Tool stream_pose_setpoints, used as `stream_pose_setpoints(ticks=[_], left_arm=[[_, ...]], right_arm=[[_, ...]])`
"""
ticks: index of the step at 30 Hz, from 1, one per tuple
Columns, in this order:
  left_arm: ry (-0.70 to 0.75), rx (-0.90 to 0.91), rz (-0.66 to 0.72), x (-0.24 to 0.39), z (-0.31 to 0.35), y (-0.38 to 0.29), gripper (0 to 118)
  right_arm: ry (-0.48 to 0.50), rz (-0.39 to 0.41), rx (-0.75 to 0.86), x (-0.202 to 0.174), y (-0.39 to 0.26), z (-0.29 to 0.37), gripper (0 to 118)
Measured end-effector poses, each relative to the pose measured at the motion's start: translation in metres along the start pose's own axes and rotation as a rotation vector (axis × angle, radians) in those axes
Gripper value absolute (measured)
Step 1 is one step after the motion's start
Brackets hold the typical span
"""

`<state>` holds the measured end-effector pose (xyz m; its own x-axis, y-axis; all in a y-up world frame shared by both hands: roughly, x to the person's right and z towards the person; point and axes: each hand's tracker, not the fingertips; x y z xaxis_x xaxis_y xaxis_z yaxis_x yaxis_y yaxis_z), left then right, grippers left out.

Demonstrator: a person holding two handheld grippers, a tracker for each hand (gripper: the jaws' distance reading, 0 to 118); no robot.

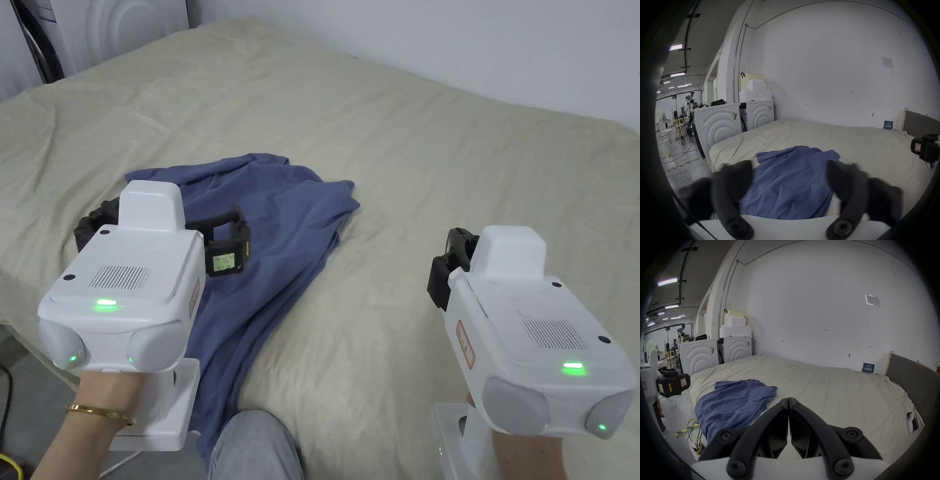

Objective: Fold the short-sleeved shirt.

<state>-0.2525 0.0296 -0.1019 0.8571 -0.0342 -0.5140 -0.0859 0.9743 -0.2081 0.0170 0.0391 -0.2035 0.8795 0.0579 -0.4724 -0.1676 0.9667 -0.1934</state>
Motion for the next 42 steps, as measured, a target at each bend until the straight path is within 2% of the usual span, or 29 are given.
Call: stream_pose_setpoints(ticks=[1, 8, 22, 27, 31, 33, 35, 37, 38, 39, 40, 41, 42], left_arm=[[0.000, -0.003, -0.003, 0.001, -0.005, 0.001, 118], [-0.062, -0.118, -0.014, 0.008, -0.066, 0.016, 118], [-0.103, -0.543, -0.027, 0.057, -0.313, 0.023, 118], [-0.150, -0.765, -0.097, 0.085, -0.380, 0.013, 118], [-0.148, -0.820, -0.098, 0.102, -0.411, 0.000, 118], [-0.120, -0.866, -0.165, 0.109, -0.419, -0.010, 107], [-0.127, -0.928, -0.192, 0.116, -0.424, -0.020, 85], [-0.110, -0.918, -0.121, 0.116, -0.422, -0.024, 79], [-0.101, -0.927, -0.076, 0.115, -0.422, -0.022, 72], [-0.126, -0.936, -0.035, 0.114, -0.420, -0.020, 59], [-0.150, -0.929, -0.013, 0.113, -0.417, -0.019, 40], [-0.145, -0.921, -0.029, 0.114, -0.414, -0.017, 8], [-0.124, -0.910, -0.047, 0.118, -0.411, -0.018, 0]], right_arm=[[0.001, -0.002, -0.001, -0.001, 0.000, -0.002, 0], [0.008, -0.009, -0.016, -0.001, 0.003, -0.023, 0], [0.017, -0.056, -0.075, 0.015, -0.001, -0.091, 0], [0.017, -0.073, -0.108, 0.030, -0.011, -0.113, 0], [0.001, -0.078, -0.121, 0.042, -0.021, -0.122, 0], [-0.004, -0.090, -0.133, 0.049, -0.025, -0.123, 0], [-0.007, -0.101, -0.141, 0.056, -0.031, -0.124, 0], [-0.017, -0.114, -0.170, 0.063, -0.037, -0.126, 0], [-0.025, -0.123, -0.178, 0.066, -0.039, -0.126, 0], [-0.030, -0.142, -0.187, 0.069, -0.042, -0.126, 0], [-0.037, -0.165, -0.197, 0.071, -0.044, -0.125, 0], [-0.040, -0.188, -0.201, 0.073, -0.044, -0.123, 0], [-0.038, -0.202, -0.199, 0.074, -0.044, -0.120, 0]])
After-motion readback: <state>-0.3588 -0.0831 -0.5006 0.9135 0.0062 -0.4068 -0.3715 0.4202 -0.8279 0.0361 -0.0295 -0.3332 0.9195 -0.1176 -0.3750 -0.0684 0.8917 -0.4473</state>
